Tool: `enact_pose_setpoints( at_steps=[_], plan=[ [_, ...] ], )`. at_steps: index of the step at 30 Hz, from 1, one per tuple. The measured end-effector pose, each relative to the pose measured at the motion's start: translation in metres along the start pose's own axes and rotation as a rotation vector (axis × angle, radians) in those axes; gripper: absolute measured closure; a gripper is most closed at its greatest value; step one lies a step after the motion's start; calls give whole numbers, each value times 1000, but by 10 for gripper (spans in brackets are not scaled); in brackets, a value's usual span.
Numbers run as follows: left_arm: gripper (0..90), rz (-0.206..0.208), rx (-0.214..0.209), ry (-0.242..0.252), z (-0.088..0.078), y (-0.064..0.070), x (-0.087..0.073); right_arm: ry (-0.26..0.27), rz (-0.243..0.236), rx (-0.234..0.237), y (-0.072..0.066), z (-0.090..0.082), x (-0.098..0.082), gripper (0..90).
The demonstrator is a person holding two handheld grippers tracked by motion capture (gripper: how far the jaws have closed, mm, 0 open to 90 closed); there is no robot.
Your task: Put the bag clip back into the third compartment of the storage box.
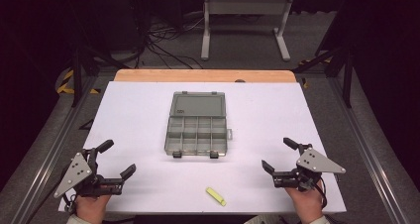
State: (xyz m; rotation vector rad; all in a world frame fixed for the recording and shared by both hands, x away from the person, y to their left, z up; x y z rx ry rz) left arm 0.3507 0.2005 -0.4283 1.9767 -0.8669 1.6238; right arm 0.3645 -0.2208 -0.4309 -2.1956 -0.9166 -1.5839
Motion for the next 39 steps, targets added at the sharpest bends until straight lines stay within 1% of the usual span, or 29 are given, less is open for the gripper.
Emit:
enact_pose_setpoints(
  at_steps=[2,4,9,11,16,20,27,28,29,30,31,34,35,36,39],
  plan=[
    [1,0,-2,6,-1,0,1,3,1,4,-1,0,0,25],
    [1,-9,-7,18,-2,0,2,4,3,5,-1,1,1,25],
    [1,-11,-12,20,-1,0,1,3,9,17,-2,2,0,25],
    [2,-9,-7,20,-1,0,1,5,3,20,-2,3,1,25],
    [1,-4,-3,19,-1,0,1,6,-12,12,-4,2,2,25],
    [1,-4,4,17,-2,-1,1,-4,-3,25,-7,4,4,25],
    [1,0,11,16,-3,-1,1,-7,-19,67,-21,10,17,25],
    [1,1,13,17,-3,-1,1,-7,-19,67,-21,10,17,25],
    [1,2,13,14,-3,-1,1,-9,-15,80,-24,12,19,25],
    [2,1,13,15,-3,-1,1,-4,-18,109,-32,15,24,24],
    [2,-3,12,17,-2,-1,1,-4,-23,119,-34,16,26,24],
    [2,2,7,9,-2,0,1,-10,-48,129,-43,19,31,21],
    [2,2,7,9,-2,0,1,-10,-48,129,-43,19,31,21],
    [2,2,9,11,-2,0,1,-7,-54,134,-46,20,33,21],
    [2,4,11,11,-3,-1,1,-5,-61,166,-56,25,41,16]
  ],
)
Point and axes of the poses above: each handheld gripper's, and its own axes: z roughly forward along the jaws, x roughly out of its top, y roughly to its right, the point moved 10 cm from there along z, roughly forward along the jaws, and after that the axes turned 6 degrees about -y, right-handed, at the moved point
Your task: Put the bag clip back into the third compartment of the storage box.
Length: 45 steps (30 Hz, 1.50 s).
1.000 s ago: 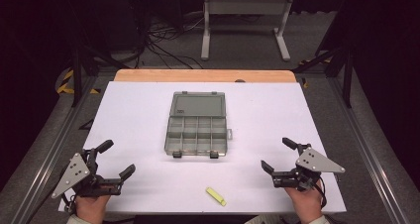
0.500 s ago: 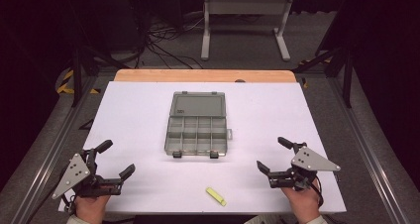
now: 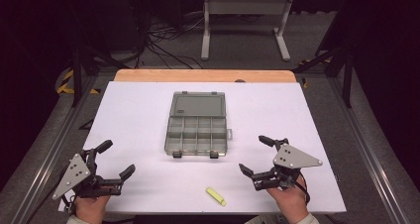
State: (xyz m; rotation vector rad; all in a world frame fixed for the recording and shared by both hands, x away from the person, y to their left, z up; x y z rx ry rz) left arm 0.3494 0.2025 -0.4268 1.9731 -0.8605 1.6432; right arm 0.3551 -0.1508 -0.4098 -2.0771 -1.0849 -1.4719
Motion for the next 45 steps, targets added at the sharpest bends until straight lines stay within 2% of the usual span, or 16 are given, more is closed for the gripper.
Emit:
enact_pose_setpoints(
  at_steps=[3,5,10,13,16,22,26,27,28,29,30,36,38,40,42,45],
  plan=[
    [3,-2,-1,5,0,0,1,-4,0,17,-4,5,3,10],
    [4,0,-5,5,0,2,1,-27,15,51,-9,11,4,5],
    [4,4,-8,2,0,2,1,-33,-1,66,-15,17,7,5],
    [4,0,-5,6,0,1,1,7,-24,74,-20,20,14,2],
    [5,-1,-6,7,0,2,1,33,-21,100,-25,22,17,1],
    [7,9,-5,4,0,2,1,22,-52,112,-32,27,19,2],
    [10,8,-8,3,-1,2,1,31,-81,139,-40,26,22,0],
    [11,8,-8,3,-1,2,1,9,-82,144,-40,28,20,2],
    [11,11,-7,2,-1,2,1,-40,-72,152,-41,28,16,4],
    [11,8,-8,6,0,2,2,-40,-72,152,-41,28,16,4],
    [11,8,-9,5,-1,3,2,-103,-63,169,-43,30,11,23],
    [12,9,-6,6,0,2,2,-193,-48,154,-46,33,4,48],
    [15,8,-11,6,0,3,2,-242,-44,168,-48,34,0,77],
    [17,10,-12,2,0,3,2,-258,-39,179,-49,34,-1,98],
    [18,9,-13,1,0,3,2,-328,-25,204,-51,36,-7,116],
    [18,5,-12,3,0,3,2,-381,-16,221,-53,36,-13,151]
  ],
)
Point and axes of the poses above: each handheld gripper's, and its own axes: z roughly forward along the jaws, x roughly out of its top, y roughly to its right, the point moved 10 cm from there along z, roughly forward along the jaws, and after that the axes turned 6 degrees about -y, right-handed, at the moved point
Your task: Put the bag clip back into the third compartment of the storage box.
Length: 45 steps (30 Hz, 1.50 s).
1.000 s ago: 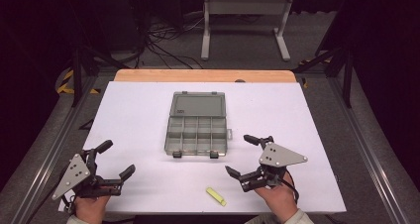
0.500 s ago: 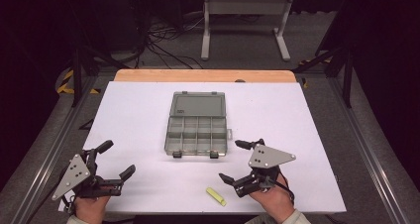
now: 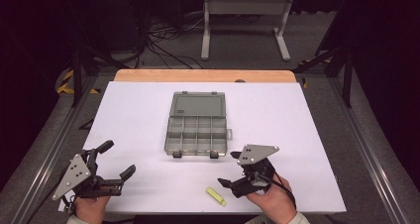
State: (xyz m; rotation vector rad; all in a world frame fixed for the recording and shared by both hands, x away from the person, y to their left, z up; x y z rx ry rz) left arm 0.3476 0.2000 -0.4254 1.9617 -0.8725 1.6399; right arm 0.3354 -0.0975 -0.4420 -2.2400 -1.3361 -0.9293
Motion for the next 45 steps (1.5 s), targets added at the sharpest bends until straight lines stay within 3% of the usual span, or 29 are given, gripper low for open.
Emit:
enact_pose_setpoints(
  at_steps=[8,16,32,45],
  plan=[
    [18,3,2,-4,0,-1,0,-123,-10,15,-9,14,-12,181],
    [17,-3,4,-2,0,-1,0,-248,-23,73,-22,29,-26,230],
    [18,-2,6,-4,-1,-2,0,-319,-36,124,-41,52,-39,303],
    [18,-1,7,-4,-1,-2,0,-349,-53,122,-47,63,-46,355]
  ],
)
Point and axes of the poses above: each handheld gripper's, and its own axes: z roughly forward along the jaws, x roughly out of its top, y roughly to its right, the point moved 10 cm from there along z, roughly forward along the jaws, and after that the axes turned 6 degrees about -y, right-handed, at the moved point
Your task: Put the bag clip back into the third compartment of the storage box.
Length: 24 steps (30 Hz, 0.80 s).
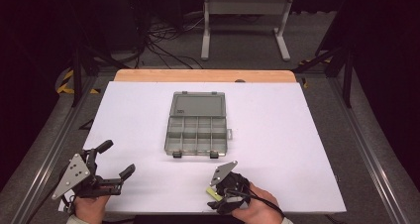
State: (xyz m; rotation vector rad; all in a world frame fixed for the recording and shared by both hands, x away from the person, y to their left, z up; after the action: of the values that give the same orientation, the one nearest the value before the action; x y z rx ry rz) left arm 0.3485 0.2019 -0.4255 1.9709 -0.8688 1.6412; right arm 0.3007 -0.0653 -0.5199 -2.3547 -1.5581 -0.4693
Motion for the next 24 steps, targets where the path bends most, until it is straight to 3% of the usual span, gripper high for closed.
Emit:
enact_pose_setpoints(
  at_steps=[9,17,21,24],
  plan=[
    [19,-1,0,0,0,0,0,38,22,-22,3,-3,3,581],
    [19,-1,2,1,0,0,0,31,66,-27,5,2,3,675],
    [19,-2,2,1,0,0,0,18,106,-25,6,4,2,768],
    [19,0,2,0,0,0,0,30,112,-17,5,2,3,778]
  ],
)
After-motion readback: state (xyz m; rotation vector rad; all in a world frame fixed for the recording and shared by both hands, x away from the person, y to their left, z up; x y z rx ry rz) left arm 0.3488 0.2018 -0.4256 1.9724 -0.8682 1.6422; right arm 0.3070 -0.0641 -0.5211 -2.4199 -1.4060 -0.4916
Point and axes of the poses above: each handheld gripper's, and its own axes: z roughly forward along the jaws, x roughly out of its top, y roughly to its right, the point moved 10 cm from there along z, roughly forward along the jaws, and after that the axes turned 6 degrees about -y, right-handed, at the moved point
